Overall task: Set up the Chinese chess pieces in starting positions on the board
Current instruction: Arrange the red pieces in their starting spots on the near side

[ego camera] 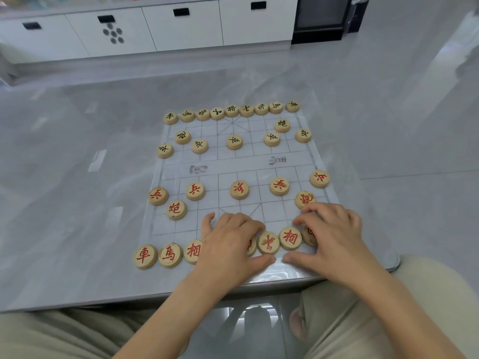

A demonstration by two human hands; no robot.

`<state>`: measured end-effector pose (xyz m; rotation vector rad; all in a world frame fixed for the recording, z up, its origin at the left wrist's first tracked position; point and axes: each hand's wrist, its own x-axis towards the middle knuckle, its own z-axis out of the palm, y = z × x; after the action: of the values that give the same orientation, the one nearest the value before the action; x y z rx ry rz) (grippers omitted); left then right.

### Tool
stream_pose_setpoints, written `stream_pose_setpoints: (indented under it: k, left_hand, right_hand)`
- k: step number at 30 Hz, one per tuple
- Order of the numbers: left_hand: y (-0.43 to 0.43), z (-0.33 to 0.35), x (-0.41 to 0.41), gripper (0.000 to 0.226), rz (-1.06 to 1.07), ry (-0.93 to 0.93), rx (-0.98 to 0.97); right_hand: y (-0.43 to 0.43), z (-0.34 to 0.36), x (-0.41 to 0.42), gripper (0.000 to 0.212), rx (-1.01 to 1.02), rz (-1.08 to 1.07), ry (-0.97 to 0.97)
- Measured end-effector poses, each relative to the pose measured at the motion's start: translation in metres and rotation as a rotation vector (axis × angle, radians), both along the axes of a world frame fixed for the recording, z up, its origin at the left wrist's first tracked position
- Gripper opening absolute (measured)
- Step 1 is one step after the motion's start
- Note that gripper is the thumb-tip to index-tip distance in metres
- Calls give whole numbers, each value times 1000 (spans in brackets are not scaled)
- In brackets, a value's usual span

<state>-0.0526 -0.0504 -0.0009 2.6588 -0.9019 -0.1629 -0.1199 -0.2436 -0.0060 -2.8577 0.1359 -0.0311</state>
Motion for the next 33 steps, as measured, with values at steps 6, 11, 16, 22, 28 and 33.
stream_pose_setpoints:
  k: [6, 11, 16, 22, 28, 33]
  left_hand:
    - [-3, -3, -1, 41, 7, -17, -47]
    - [-4, -4, 1, 39, 7, -13, -49]
    - [-5, -4, 1, 38, 10, -9, -40]
    - [-5, -3, 0, 43, 9, -4, -30]
    - [-19, -1, -3, 63, -25, -8, -27]
    - [-35, -3, -6, 59, -46, -14, -20]
  right_hand:
    - [-5, 1, 1, 52, 35, 51, -10]
    - [-7, 0, 1, 62, 53, 82, -8]
    - [-7, -2, 0, 57, 75, 79, -17]
    - [-8, -3, 0, 62, 69, 95, -18]
    - [-36, 4, -12, 75, 99, -41, -43]
    - [-39, -6, -18, 70, 92, -57, -56]
